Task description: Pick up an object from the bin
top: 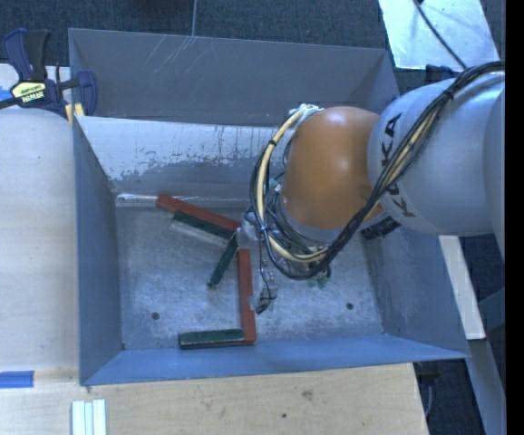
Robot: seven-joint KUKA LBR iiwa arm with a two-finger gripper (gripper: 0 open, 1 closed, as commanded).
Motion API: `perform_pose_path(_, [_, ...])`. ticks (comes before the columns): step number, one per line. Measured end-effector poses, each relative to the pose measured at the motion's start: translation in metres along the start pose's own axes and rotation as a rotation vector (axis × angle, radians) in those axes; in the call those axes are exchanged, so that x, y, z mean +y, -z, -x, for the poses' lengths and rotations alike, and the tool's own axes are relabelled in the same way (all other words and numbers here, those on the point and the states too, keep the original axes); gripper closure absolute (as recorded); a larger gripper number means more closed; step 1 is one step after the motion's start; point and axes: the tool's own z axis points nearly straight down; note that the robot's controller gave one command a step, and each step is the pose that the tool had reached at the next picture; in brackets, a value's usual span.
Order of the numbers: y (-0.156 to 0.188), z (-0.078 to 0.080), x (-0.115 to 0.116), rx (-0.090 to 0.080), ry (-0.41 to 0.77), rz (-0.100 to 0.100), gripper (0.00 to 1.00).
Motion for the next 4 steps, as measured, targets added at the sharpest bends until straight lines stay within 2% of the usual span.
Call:
perform_pose_path(1, [-0.045, 0.0, 0.107, 0.002, -0.157, -0.001, 0.0])
perform_pose_path(2, [-0.04, -0.026, 0.032, 0.004, -0.15, -0.009, 0.0])
perform_pose_path(3, [-0.071, -0.03, -0.028, -0.004, -0.06, -0.005, 0.0])
perform_pose_path(4, [-0.076, 0.02, -0.079, -0.004, 0.035, -0.007, 0.0])
